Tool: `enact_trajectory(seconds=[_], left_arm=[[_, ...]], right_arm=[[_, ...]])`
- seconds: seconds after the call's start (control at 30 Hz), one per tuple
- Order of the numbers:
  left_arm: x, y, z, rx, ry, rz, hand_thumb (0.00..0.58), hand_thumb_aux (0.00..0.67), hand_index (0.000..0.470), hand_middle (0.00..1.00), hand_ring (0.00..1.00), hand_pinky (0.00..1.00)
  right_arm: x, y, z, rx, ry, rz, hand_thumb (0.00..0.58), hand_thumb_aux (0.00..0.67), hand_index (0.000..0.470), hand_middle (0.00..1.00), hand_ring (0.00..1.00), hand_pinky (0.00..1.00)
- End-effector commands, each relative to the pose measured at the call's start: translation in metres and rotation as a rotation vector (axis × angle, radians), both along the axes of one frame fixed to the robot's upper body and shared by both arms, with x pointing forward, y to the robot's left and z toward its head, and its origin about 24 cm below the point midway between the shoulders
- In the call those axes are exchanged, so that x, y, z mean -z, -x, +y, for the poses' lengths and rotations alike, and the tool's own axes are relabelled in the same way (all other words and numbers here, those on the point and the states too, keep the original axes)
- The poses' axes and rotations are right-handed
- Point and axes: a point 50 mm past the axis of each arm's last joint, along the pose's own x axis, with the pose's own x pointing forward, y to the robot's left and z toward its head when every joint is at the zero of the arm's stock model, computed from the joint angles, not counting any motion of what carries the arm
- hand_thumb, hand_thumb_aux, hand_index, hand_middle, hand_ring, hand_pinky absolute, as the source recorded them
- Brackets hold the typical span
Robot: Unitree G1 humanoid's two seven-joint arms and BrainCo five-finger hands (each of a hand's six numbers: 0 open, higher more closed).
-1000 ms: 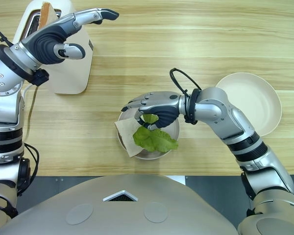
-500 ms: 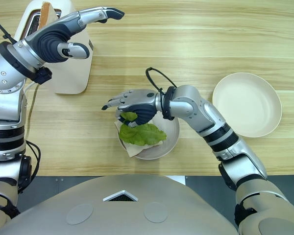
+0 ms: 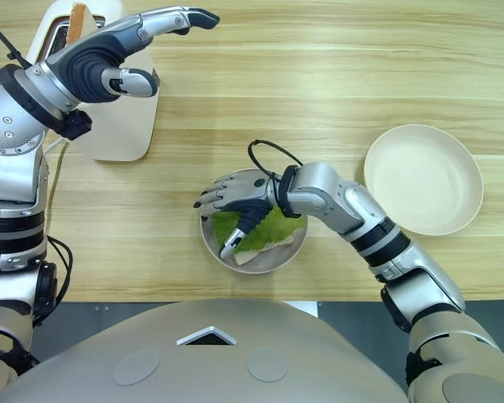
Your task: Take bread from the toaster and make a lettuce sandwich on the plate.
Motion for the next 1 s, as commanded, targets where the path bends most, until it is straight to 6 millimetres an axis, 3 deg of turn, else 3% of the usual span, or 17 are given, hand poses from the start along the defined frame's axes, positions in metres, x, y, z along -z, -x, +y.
enact_trajectory(seconds=[0.03,0.17,0.33,0.53,0.63,0.73,0.83,1.0], left_arm=[[0.001,-0.002,-0.004,0.014,-0.013,0.008,0.000,0.000,0.000,0.00,0.00,0.00],[0.000,-0.003,-0.006,0.018,-0.012,0.004,0.000,0.000,0.000,0.00,0.00,0.00],[-0.001,-0.002,-0.005,0.017,-0.009,-0.001,0.000,0.000,0.000,0.00,0.00,0.00],[-0.017,-0.005,0.003,-0.012,0.030,-0.075,0.000,0.000,0.000,0.00,0.00,0.00],[-0.022,-0.003,0.002,-0.013,0.009,-0.127,0.000,0.000,0.000,0.00,0.00,0.00],[-0.031,-0.005,0.006,-0.070,-0.014,-0.212,0.000,0.000,0.000,0.00,0.00,0.00],[-0.029,-0.020,0.027,-0.226,-0.113,-0.274,0.000,0.000,0.000,0.00,0.00,0.00],[-0.025,-0.046,0.078,-0.573,-0.422,-0.392,0.000,0.000,0.000,0.00,0.00,0.00]], right_arm=[[-0.019,-0.008,-0.005,0.015,-0.023,-0.110,0.000,0.000,0.000,0.00,0.00,0.00],[-0.026,-0.005,-0.007,-0.014,-0.010,-0.214,0.000,0.000,0.000,0.00,0.00,0.00],[-0.043,-0.004,-0.017,0.037,-0.111,-0.124,0.000,0.000,0.000,0.00,0.00,0.00],[-0.079,-0.025,-0.062,0.312,-0.382,-0.058,0.000,0.000,0.000,0.00,0.00,0.00],[-0.063,-0.035,-0.089,0.526,-0.474,-0.036,0.000,0.000,0.000,0.00,0.00,0.00],[-0.047,-0.042,-0.101,0.720,-0.583,-0.062,0.000,0.000,0.000,0.00,0.00,0.00],[-0.029,-0.049,-0.113,0.909,-0.671,-0.073,0.000,0.000,0.000,0.00,0.00,0.00],[-0.023,-0.061,-0.120,1.037,-0.738,-0.140,0.000,0.000,0.000,0.00,0.00,0.00]])
